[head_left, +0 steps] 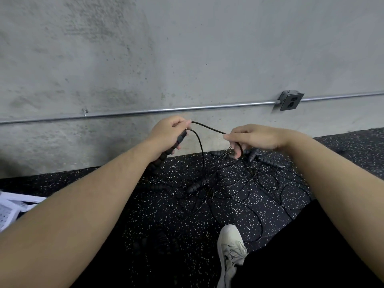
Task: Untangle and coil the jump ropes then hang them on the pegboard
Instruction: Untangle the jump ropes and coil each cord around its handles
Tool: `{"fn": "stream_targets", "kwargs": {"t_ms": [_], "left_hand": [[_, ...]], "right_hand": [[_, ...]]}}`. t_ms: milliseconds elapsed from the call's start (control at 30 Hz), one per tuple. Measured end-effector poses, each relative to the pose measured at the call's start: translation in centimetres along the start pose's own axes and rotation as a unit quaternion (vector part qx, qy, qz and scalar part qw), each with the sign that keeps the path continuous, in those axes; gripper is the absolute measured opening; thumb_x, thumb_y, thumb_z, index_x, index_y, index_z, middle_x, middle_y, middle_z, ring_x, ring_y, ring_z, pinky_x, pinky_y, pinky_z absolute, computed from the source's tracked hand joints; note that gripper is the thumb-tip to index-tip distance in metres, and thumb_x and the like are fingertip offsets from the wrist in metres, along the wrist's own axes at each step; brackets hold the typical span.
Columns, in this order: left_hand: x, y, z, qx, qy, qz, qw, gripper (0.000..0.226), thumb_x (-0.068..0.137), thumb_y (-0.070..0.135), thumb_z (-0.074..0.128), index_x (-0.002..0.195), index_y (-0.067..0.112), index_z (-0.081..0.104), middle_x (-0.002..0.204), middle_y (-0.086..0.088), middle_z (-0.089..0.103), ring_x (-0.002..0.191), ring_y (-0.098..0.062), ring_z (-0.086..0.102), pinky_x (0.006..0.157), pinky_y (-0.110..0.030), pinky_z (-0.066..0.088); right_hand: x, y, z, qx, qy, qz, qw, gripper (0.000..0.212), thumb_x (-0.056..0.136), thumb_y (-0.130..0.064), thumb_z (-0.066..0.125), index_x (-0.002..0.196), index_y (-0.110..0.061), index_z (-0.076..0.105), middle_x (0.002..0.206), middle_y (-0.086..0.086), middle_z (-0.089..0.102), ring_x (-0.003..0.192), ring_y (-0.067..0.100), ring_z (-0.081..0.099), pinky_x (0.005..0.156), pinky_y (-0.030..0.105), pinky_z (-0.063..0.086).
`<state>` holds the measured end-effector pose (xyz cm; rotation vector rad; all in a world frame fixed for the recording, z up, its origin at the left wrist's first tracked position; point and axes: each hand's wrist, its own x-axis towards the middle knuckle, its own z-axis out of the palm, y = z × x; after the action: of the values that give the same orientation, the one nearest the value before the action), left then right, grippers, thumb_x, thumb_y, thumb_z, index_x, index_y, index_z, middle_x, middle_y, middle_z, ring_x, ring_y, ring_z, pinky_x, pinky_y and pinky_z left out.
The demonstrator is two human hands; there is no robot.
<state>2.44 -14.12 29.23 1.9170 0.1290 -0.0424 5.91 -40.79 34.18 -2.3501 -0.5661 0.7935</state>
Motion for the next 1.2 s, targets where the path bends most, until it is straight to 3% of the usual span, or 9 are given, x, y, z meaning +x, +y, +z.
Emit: {"fn": "stream_targets", "kwargs": {"t_ms": [133, 233, 400, 500, 567, 667, 767, 967, 1200], "left_hand": [[0.5, -1.3, -0.4, -0.024, 0.025, -0.061, 0.998, 0.022, 0.104, 0.039, 0.056, 0.095, 0.022, 0.068, 0.100, -0.006, 0.072, 0.055, -0.018, 0.059, 0.048, -0.026, 0.045], [0.8, -2.0, -0.7, -0.015, 0.033, -0.089, 0.995, 0.024, 0.105, 0.039, 0.054, 0.094, 0.022, 0.066, 0.099, -0.008, 0.069, 0.054, -0.017, 0.059, 0.046, -0.024, 0.044], [0.2, -2.6, -0.1, 0.175, -0.036, -0.076, 0.981, 0.028, 0.108, 0.038, 0.038, 0.121, 0.025, 0.060, 0.096, -0.002, 0.061, 0.055, -0.016, 0.062, 0.043, -0.027, 0.046], [-0.6, -1.7, 1.2, 0.227, -0.064, -0.040, 0.971, 0.037, 0.110, 0.035, 0.031, 0.138, 0.028, 0.055, 0.098, 0.002, 0.062, 0.058, -0.015, 0.065, 0.043, -0.024, 0.047], [-1.1, -0.9, 2.5, 0.217, -0.083, -0.007, 0.973, 0.037, 0.111, 0.036, 0.031, 0.140, 0.028, 0.053, 0.098, -0.004, 0.063, 0.061, -0.015, 0.066, 0.044, -0.023, 0.047], [-1.8, 0.7, 4.5, 0.149, -0.107, 0.037, 0.982, 0.029, 0.110, 0.036, 0.034, 0.124, 0.029, 0.059, 0.104, -0.009, 0.065, 0.060, -0.015, 0.065, 0.042, -0.023, 0.046], [-2.3, 1.9, 5.7, 0.114, -0.126, 0.065, 0.983, 0.026, 0.110, 0.032, 0.036, 0.101, 0.029, 0.060, 0.106, 0.002, 0.070, 0.057, -0.015, 0.062, 0.043, -0.028, 0.045], [-2.5, 2.8, 5.8, 0.108, -0.104, 0.080, 0.985, 0.024, 0.110, 0.028, 0.036, 0.099, 0.015, 0.053, 0.098, -0.005, 0.072, 0.044, -0.007, 0.052, 0.040, -0.022, 0.041], [-0.7, 1.7, 4.2, 0.052, 0.019, 0.022, 0.998, 0.025, 0.108, 0.027, 0.039, 0.090, 0.021, 0.055, 0.101, -0.016, 0.072, 0.051, -0.014, 0.060, 0.040, -0.027, 0.045]], "right_hand": [[0.0, 0.7, -0.7, -0.026, 0.006, 0.012, 1.000, 0.035, 0.094, -0.060, 0.059, 0.088, -0.027, 0.071, 0.069, 0.005, 0.064, 0.064, 0.017, 0.059, 0.079, 0.044, 0.058], [-0.1, 1.5, -1.1, -0.030, 0.002, 0.027, 0.999, 0.037, 0.100, -0.046, 0.056, 0.087, -0.016, 0.072, 0.063, 0.004, 0.059, 0.060, 0.020, 0.054, 0.074, 0.041, 0.054], [-0.4, 1.6, -0.9, -0.038, 0.068, 0.014, 0.997, 0.036, 0.101, -0.043, 0.055, 0.081, -0.017, 0.069, 0.064, 0.009, 0.048, 0.066, 0.029, 0.061, 0.061, 0.031, 0.042], [-0.6, 1.5, -0.8, -0.046, 0.084, 0.001, 0.995, 0.036, 0.099, -0.047, 0.057, 0.075, -0.025, 0.070, 0.068, 0.013, 0.046, 0.066, 0.042, 0.061, 0.072, 0.037, 0.050], [-0.5, 1.5, -0.5, -0.045, 0.088, -0.016, 0.995, 0.035, 0.098, -0.050, 0.058, 0.076, -0.025, 0.071, 0.069, 0.015, 0.041, 0.061, 0.035, 0.052, 0.086, 0.050, 0.056], [-0.1, 1.3, 0.1, -0.035, 0.094, -0.024, 0.995, 0.034, 0.098, -0.048, 0.059, 0.074, -0.025, 0.069, 0.065, 0.010, 0.037, 0.062, 0.023, 0.041, 0.080, 0.056, 0.057], [-0.1, 0.9, 0.5, -0.033, 0.108, -0.050, 0.992, 0.033, 0.098, -0.045, 0.060, 0.072, -0.026, 0.069, 0.060, 0.007, 0.041, 0.059, 0.020, 0.039, 0.064, 0.043, 0.049], [-0.8, 1.4, 0.6, -0.008, 0.054, -0.042, 0.998, 0.041, 0.093, -0.065, 0.053, 0.083, -0.028, 0.068, 0.060, -0.002, 0.059, 0.058, 0.018, 0.053, 0.076, 0.040, 0.051], [-1.5, 2.9, 0.8, -0.109, -0.039, 0.058, 0.992, 0.072, 0.081, -0.080, 0.031, 0.106, -0.022, 0.064, 0.089, -0.011, 0.076, 0.094, 0.006, 0.064, 0.103, 0.038, 0.038]]}}
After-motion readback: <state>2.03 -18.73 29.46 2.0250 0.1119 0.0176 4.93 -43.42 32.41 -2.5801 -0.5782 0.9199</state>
